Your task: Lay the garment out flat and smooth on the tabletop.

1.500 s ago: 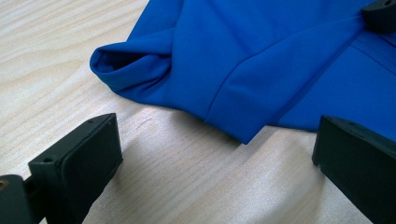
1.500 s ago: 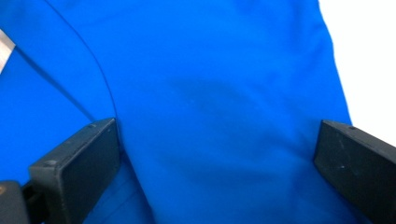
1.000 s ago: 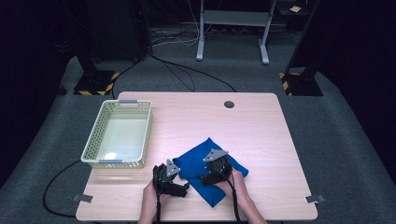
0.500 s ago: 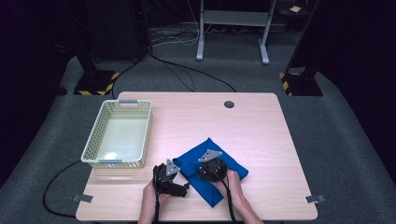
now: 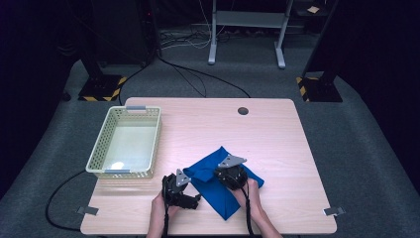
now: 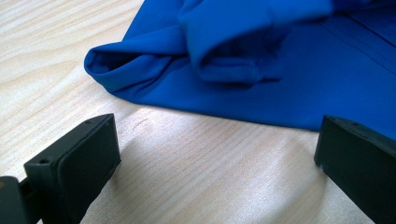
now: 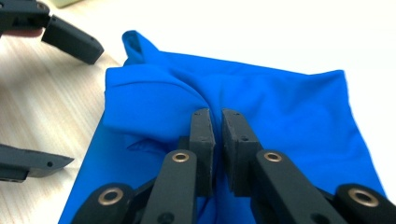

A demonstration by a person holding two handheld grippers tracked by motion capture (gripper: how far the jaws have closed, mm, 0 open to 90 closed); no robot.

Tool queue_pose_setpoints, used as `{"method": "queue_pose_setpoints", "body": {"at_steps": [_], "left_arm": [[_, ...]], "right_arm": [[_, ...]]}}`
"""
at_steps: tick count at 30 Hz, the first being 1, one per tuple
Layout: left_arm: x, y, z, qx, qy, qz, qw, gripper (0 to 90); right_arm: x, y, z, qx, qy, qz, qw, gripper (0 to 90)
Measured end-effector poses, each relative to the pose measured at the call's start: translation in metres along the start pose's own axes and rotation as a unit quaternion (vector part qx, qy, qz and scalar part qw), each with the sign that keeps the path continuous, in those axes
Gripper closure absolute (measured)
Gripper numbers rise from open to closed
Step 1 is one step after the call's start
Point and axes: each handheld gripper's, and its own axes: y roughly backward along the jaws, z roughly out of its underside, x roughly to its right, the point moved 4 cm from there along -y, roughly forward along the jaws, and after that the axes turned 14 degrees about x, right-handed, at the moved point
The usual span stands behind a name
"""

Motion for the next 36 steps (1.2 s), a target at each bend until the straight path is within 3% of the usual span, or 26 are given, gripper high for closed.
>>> {"method": "queue_pose_setpoints", "body": {"at_steps": [13, 21, 24, 28, 30, 31, 36], "left_arm": [[0.001, 0.000, 0.000, 0.002, -0.004, -0.004, 1.0000, 0.0], [0.000, 0.001, 0.000, 0.002, -0.003, -0.005, 1.0000, 0.0], [0.000, 0.002, -0.002, 0.015, -0.009, -0.020, 0.9996, 1.9], [0.001, -0.004, -0.008, 0.024, 0.002, -0.013, 0.9996, 1.2], [0.005, -0.009, -0.009, 0.020, 0.008, -0.009, 0.9997, 1.3], [0.006, -0.011, -0.008, 0.006, -0.004, -0.014, 0.9999, 1.3], [0.005, -0.013, -0.008, 0.004, 0.007, -0.009, 0.9999, 0.7]], "right_arm": [[0.015, 0.011, -0.008, 0.025, -0.021, 0.008, 0.9994, 83.8], [0.019, 0.013, -0.011, 0.029, -0.016, 0.013, 0.9994, 84.3], [0.022, 0.012, -0.014, 0.032, -0.025, 0.011, 0.9991, 84.3], [0.026, 0.013, -0.020, 0.036, -0.023, 0.015, 0.9990, 84.4], [0.029, 0.015, -0.023, 0.040, -0.025, 0.017, 0.9987, 84.4], [0.030, 0.015, -0.024, 0.041, -0.027, 0.018, 0.9986, 84.4], [0.040, 0.020, -0.030, 0.049, -0.034, 0.022, 0.9980, 84.5]]}}
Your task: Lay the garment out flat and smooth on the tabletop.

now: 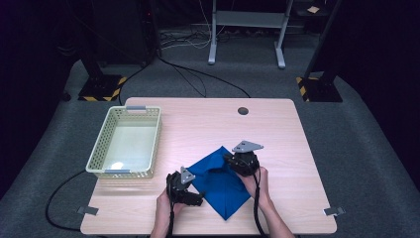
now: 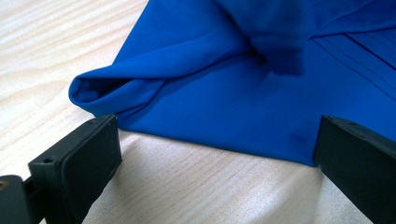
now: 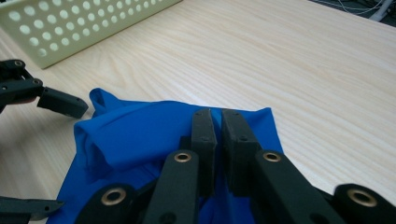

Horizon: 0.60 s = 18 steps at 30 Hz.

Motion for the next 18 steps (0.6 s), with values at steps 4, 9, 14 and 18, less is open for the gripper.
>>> {"method": "queue_pose_setpoints", "body": {"at_steps": [4, 9, 14, 18], "left_arm": [[0.001, 0.000, 0.000, 0.001, -0.007, -0.003, 1.0000, 0.3], [0.001, 0.000, 0.000, 0.002, -0.009, -0.005, 0.9999, 0.3], [0.000, 0.000, 0.000, -0.001, -0.004, -0.002, 1.0000, 0.2], [0.000, 0.000, 0.000, -0.001, -0.001, -0.002, 1.0000, 0.2]], "right_arm": [[0.006, 0.003, -0.005, 0.005, -0.002, 0.005, 1.0000, 84.5], [0.014, 0.005, -0.008, 0.007, -0.008, 0.012, 0.9999, 84.5], [0.023, 0.004, -0.008, 0.005, -0.015, 0.020, 0.9997, 84.6], [0.034, 0.004, -0.010, 0.002, -0.020, 0.029, 0.9994, 84.6]]}}
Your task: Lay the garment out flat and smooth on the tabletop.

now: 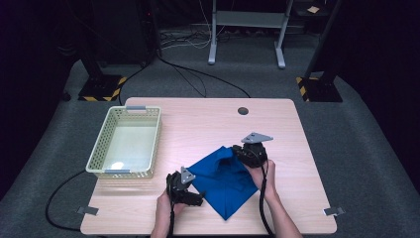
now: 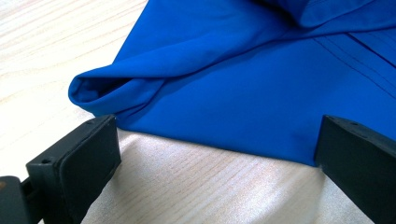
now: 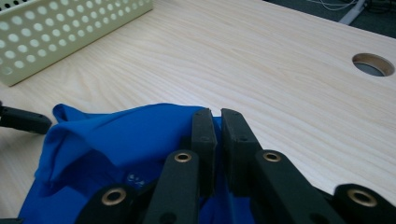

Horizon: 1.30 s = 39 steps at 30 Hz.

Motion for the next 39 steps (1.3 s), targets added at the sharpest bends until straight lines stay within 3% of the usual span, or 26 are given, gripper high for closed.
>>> {"method": "queue_pose_setpoints", "body": {"at_steps": [14, 19, 39], "left_arm": [[0.000, 0.000, 0.000, 0.000, 0.001, 0.000, 1.0000, 0.3], [0.000, 0.000, 0.000, -0.001, 0.000, 0.000, 1.0000, 0.3], [0.000, 0.000, 0.000, -0.001, 0.001, 0.001, 1.0000, 0.3]], "right_arm": [[0.023, -0.006, -0.007, -0.008, -0.014, 0.018, 0.9997, 84.5], [0.026, -0.008, -0.007, -0.012, -0.017, 0.020, 0.9996, 84.5], [0.063, -0.021, 0.000, -0.037, -0.050, 0.042, 0.9972, 84.3]]}}
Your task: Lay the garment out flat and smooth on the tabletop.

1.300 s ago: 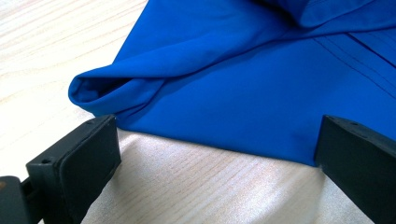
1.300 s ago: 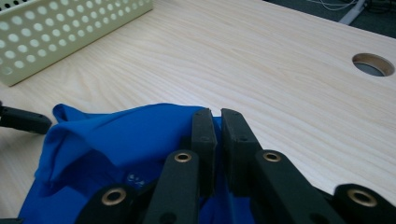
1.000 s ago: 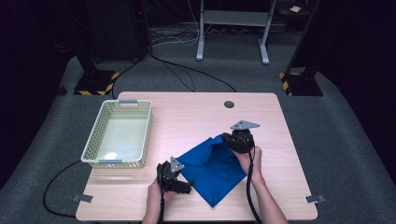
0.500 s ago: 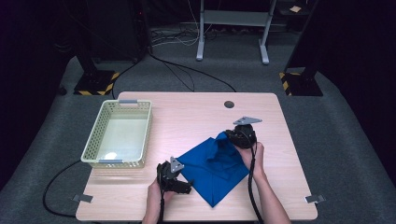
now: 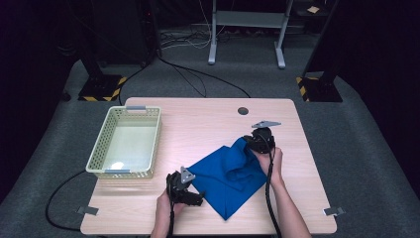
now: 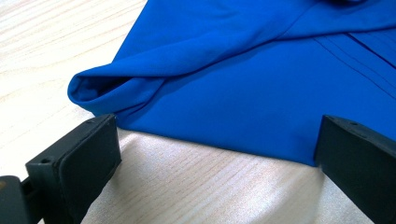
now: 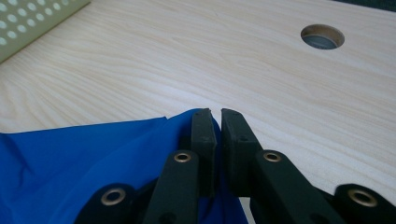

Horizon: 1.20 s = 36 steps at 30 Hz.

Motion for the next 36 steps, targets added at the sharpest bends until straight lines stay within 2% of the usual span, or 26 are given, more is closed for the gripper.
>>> {"method": "queue_pose_setpoints", "body": {"at_steps": [9, 13, 16, 20, 22, 24, 25, 27, 29, 31, 33, 36], "left_arm": [[0.000, 0.000, 0.000, 0.000, 0.000, 0.000, 1.0000, 0.4], [0.000, 0.000, 0.000, 0.000, 0.000, 0.000, 1.0000, 0.3], [0.000, 0.000, 0.000, 0.000, 0.000, 0.000, 1.0000, 0.3], [0.000, 0.000, 0.000, 0.000, -0.001, 0.000, 1.0000, 0.4], [0.000, 0.000, 0.000, 0.000, 0.000, 0.000, 1.0000, 0.4], [0.000, 0.000, 0.000, -0.001, 0.000, 0.000, 1.0000, 0.4], [0.000, 0.000, 0.000, 0.000, 0.000, 0.000, 1.0000, 0.3], [0.000, 0.000, 0.000, 0.000, 0.000, 0.000, 1.0000, 0.3], [0.000, 0.000, 0.000, 0.000, 0.000, 0.000, 1.0000, 0.3], [0.000, 0.000, 0.000, 0.000, 0.000, 0.000, 1.0000, 0.3], [0.000, 0.000, 0.000, 0.000, 0.000, 0.000, 1.0000, 0.3], [0.000, 0.000, 0.000, 0.000, -0.001, 0.000, 1.0000, 0.4]], "right_arm": [[0.015, -0.013, 0.012, -0.021, -0.021, 0.015, 0.9995, 83.3], [0.021, -0.016, 0.018, -0.035, -0.033, 0.017, 0.9987, 79.0], [0.024, -0.012, 0.020, -0.043, -0.037, 0.021, 0.9982, 71.2], [0.030, 0.002, 0.015, -0.032, -0.047, 0.029, 0.9980, 60.7], [0.030, 0.012, 0.012, -0.025, -0.049, 0.025, 0.9982, 56.9], [0.026, 0.020, 0.009, -0.019, -0.042, 0.026, 0.9986, 50.5], [0.022, 0.025, 0.008, -0.018, -0.038, 0.019, 0.9989, 48.1], [0.011, 0.031, 0.008, -0.019, -0.024, 0.012, 0.9995, 41.9], [-0.002, 0.035, 0.012, -0.021, -0.010, -0.004, 0.9997, 40.9], [-0.015, 0.033, 0.021, -0.038, 0.005, -0.011, 0.9992, 39.3], [-0.024, 0.026, 0.032, -0.057, 0.009, -0.016, 0.9982, 38.7], [-0.027, 0.012, 0.049, -0.080, 0.004, -0.010, 0.9968, 37.5]]}}
